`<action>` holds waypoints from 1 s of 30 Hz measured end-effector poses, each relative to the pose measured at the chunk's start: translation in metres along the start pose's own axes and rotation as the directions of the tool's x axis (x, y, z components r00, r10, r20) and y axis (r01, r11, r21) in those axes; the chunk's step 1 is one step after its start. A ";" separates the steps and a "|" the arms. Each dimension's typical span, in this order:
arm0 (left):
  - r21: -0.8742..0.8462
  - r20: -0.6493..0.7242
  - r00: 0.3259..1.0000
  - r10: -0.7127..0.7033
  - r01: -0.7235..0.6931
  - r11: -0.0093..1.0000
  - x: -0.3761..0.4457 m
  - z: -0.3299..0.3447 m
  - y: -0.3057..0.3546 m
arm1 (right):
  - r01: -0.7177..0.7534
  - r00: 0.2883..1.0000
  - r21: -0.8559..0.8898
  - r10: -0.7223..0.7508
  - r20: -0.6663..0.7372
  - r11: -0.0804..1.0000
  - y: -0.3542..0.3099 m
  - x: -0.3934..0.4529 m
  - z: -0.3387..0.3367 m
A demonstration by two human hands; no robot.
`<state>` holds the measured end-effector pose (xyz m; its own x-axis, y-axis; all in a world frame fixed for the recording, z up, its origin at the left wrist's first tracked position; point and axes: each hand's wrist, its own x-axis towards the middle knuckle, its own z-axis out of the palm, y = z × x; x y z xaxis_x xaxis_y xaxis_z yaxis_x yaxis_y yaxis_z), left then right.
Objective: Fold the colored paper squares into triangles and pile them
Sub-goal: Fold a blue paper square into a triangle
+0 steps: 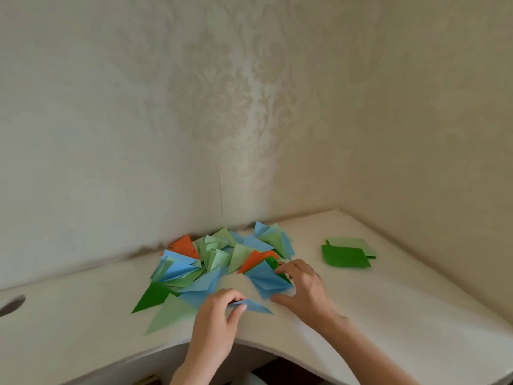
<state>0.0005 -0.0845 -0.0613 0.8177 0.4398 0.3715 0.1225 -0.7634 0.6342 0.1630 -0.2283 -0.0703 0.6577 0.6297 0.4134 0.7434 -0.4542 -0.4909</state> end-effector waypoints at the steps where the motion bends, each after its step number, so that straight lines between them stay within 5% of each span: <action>1: -0.006 0.002 1.000 -0.002 0.002 1.000 0.000 0.000 0.000 | -0.016 1.000 -0.006 0.016 -0.003 1.000 0.000 0.003 0.004; 8: -0.038 0.000 1.000 0.021 -0.021 0.999 0.011 0.006 -0.003 | -0.121 0.991 0.034 0.123 -0.061 0.992 -0.004 0.017 0.013; 15: -0.078 0.009 1.000 0.007 -0.007 0.997 0.025 0.020 -0.010 | -0.310 0.931 -0.100 0.323 0.173 0.946 -0.008 0.025 0.009; 19: -0.076 -0.034 0.999 0.006 -0.009 0.997 0.038 0.032 -0.018 | -0.309 0.934 -0.097 0.321 0.159 0.946 -0.013 0.025 0.014; 25: -0.028 -0.164 0.985 0.058 -0.064 0.998 0.048 0.044 -0.018 | -0.272 0.962 0.128 0.273 0.006 0.954 -0.001 0.020 -0.001; 30: 0.019 -0.205 0.975 0.080 -0.077 0.997 0.054 0.054 -0.018 | -0.334 0.942 0.111 0.328 0.068 0.936 0.004 0.018 -0.002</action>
<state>0.0728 -0.0727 -0.0889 0.6920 0.4652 0.5520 0.0693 -0.8039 0.5907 0.1784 -0.2203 -0.0636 0.8553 0.4870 0.1768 0.4631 -0.5657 -0.6823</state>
